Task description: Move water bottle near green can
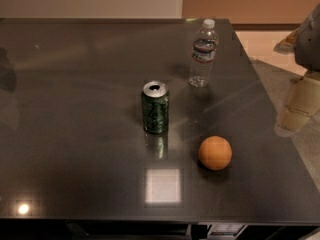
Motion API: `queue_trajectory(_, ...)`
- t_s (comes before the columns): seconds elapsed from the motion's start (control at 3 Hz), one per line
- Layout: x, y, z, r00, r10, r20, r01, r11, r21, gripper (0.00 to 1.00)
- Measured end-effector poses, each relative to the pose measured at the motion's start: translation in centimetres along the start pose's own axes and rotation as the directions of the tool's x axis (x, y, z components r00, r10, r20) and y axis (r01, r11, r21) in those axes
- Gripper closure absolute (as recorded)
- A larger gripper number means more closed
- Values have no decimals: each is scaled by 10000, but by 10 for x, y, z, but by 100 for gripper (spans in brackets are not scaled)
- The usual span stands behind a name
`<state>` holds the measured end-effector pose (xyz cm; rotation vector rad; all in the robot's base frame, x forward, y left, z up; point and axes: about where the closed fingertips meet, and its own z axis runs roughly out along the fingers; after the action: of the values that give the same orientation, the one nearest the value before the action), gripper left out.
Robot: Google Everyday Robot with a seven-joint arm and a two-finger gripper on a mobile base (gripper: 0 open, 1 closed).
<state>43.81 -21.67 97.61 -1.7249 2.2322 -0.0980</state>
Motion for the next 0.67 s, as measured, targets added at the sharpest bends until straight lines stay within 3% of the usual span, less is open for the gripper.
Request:
queue_trajectory(0.33,0,0,0,10000,0,1,0,10000,2,0)
queue_trajectory(0.67,-7,-15,8,9998,-64,207,65,10000,-66,0)
